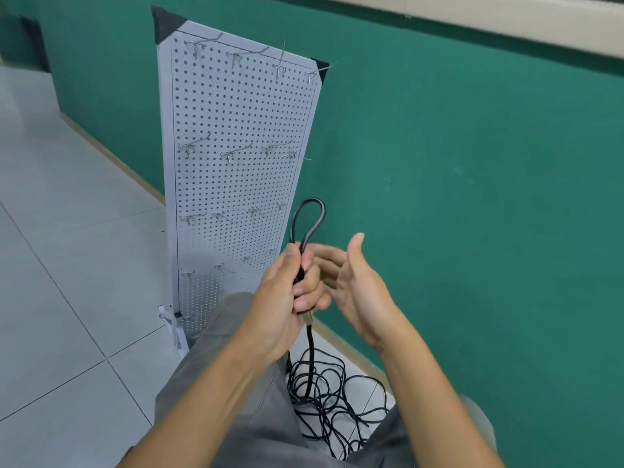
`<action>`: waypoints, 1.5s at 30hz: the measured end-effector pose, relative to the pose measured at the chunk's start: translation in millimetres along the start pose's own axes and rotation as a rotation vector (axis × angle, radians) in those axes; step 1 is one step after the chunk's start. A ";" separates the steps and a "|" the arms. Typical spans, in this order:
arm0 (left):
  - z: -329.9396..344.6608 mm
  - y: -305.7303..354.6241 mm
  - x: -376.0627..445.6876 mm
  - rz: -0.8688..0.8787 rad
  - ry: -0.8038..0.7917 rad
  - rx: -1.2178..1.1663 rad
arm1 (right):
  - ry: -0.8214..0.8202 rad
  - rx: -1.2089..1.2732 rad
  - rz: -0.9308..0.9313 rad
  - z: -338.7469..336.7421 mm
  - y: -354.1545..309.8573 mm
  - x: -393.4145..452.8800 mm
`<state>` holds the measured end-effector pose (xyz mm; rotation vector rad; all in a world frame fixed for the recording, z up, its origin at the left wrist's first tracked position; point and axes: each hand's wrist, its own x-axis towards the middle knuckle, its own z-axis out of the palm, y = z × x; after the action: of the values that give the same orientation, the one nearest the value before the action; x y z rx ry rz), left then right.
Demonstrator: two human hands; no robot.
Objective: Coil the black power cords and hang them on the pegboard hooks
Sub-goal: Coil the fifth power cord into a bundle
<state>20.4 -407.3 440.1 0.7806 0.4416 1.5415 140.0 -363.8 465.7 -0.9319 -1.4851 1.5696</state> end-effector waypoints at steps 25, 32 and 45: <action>-84.7 24.1 26.1 0.101 0.554 0.177 | 0.146 -0.603 -0.099 -3.9 46.4 -43.8; -45.6 -13.0 10.6 -0.064 0.318 0.579 | 0.100 -0.523 -0.258 5.5 9.1 -52.3; -12.1 -38.9 -5.5 -0.258 -0.154 0.444 | 0.699 -0.638 -0.265 -8.2 6.6 -52.3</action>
<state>39.6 -405.3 403.8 1.1282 0.7531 1.1450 169.9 -407.4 458.8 -1.3844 -1.4986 0.4663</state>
